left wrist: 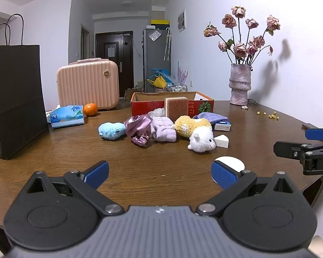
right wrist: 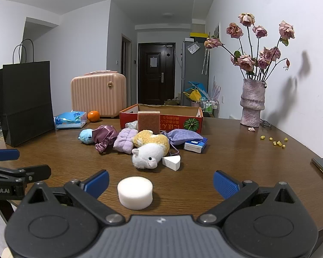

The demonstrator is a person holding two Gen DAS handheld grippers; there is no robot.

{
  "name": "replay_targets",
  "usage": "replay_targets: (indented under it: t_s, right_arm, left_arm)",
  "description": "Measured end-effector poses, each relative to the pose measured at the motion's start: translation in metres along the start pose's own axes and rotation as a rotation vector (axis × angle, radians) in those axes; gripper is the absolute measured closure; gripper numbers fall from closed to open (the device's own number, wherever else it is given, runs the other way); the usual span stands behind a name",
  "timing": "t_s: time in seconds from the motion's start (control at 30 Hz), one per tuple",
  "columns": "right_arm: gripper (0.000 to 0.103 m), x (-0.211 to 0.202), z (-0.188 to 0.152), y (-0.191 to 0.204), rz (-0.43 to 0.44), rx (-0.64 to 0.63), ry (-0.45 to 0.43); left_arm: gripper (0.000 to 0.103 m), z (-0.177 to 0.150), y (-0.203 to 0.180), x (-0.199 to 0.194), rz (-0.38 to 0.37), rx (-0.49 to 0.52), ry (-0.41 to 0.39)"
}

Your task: Organize soft objects

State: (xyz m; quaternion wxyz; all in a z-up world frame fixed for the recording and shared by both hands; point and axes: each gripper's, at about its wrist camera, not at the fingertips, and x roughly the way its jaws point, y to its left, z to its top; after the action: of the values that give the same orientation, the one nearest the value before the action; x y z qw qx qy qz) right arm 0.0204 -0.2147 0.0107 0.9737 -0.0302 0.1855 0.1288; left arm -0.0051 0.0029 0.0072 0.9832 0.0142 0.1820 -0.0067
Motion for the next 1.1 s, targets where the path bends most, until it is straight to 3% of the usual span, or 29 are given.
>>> replay_targets:
  t_s: [1.1]
  right_arm:
    - [0.0,0.0,0.002,0.001,-0.001,-0.005,0.002]
  left_arm:
    - [0.0,-0.007,0.005,0.01,0.003,-0.017,0.013]
